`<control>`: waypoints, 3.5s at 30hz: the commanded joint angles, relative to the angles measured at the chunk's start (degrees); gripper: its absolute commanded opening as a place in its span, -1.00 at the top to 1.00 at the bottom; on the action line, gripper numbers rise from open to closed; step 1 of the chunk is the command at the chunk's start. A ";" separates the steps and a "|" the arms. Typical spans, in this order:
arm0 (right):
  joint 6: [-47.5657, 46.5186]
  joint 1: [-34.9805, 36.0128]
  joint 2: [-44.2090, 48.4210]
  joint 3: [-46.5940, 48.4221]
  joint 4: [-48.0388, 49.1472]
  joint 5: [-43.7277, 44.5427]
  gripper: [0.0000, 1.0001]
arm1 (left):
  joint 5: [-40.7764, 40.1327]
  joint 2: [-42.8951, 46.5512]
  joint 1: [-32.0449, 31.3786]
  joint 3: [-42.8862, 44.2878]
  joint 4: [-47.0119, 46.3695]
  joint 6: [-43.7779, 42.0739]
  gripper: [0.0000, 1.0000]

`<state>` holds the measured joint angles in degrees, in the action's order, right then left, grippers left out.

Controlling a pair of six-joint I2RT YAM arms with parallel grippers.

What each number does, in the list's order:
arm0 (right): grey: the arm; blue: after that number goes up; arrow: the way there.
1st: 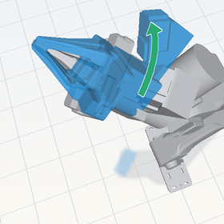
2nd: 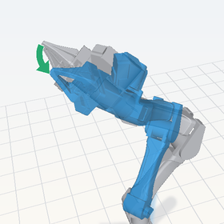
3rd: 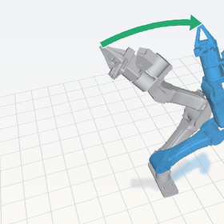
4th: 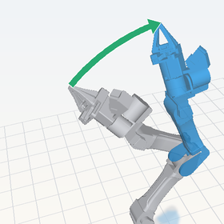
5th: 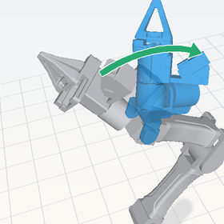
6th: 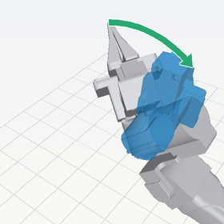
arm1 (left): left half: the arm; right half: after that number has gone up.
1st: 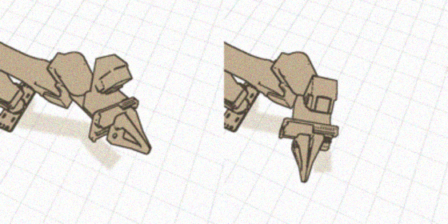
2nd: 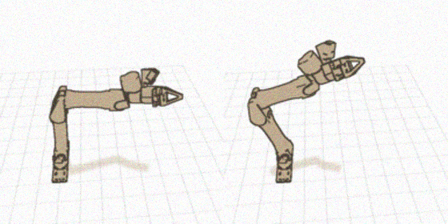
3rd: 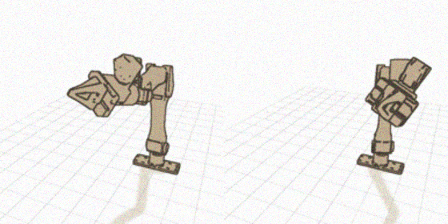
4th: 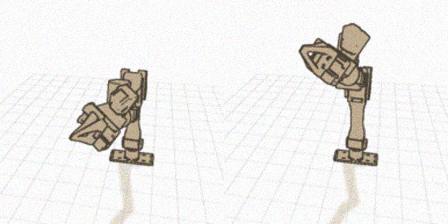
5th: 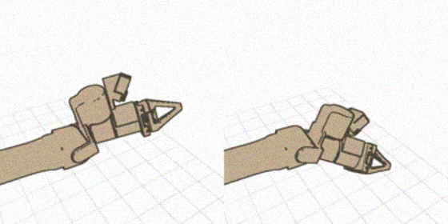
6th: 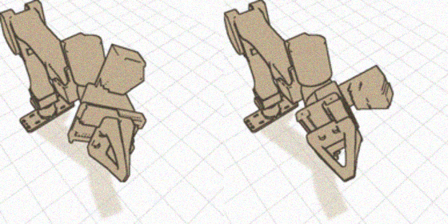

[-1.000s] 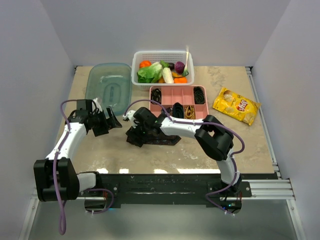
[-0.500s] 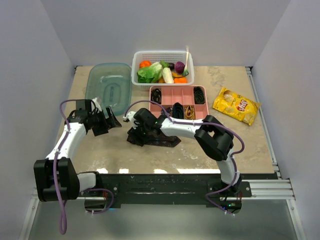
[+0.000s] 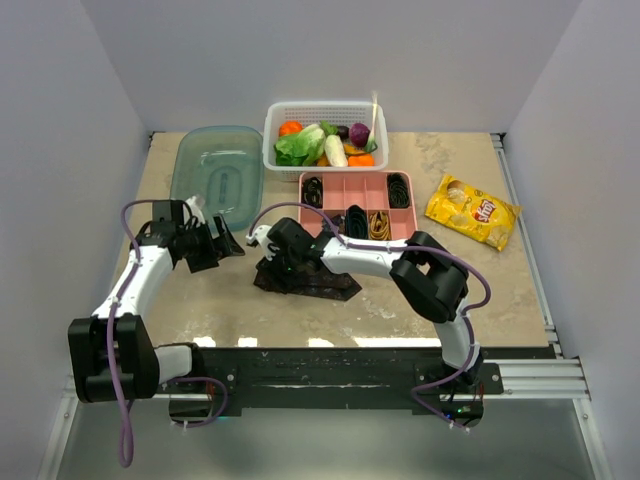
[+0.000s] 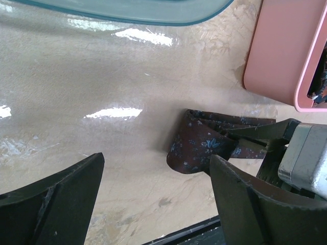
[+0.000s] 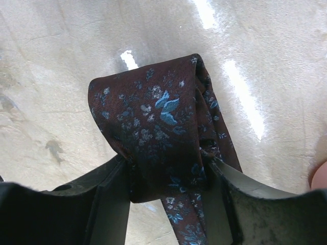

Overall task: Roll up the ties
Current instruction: Roll the tie at the center of the board.

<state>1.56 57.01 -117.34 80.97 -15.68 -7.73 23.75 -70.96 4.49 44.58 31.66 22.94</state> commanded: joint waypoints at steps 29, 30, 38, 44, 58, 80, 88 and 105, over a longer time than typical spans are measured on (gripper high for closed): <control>6.00 0.47 17.77 -7.23 8.04 -4.31 1.00 | 13.68 6.80 0.08 -22.68 -31.65 15.47 -0.75; 6.00 0.47 17.15 -7.05 8.04 -4.58 1.00 | 14.04 6.71 -0.01 -23.13 -34.53 15.82 -0.75; 6.52 0.55 13.37 -7.84 8.04 -2.12 1.00 | 15.54 5.92 -0.27 -24.98 -40.00 16.17 -0.81; 6.79 0.55 11.17 -8.72 8.12 0.96 1.00 | 14.93 3.29 -2.12 -25.15 -42.12 15.91 -0.79; 7.05 0.47 5.63 -9.95 8.39 4.21 1.00 | 11.58 -0.76 -7.74 -27.61 -45.54 15.91 -0.68; 7.05 -1.99 7.65 -11.19 10.50 -3.08 1.00 | 14.58 -8.68 -11.52 -32.19 -63.75 17.93 0.35; 7.23 -2.08 10.81 -9.34 8.04 -1.68 1.00 | 8.79 -4.11 -11.61 -26.66 -46.99 14.59 0.86; 6.79 -2.17 10.64 -8.11 6.54 -0.19 1.00 | -8.01 1.26 -17.32 -13.74 -22.96 9.32 1.00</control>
<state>8.97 55.07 -107.35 70.39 -8.64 -9.08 21.41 -71.18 -11.00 26.70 3.18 34.83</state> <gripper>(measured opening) 0.007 0.232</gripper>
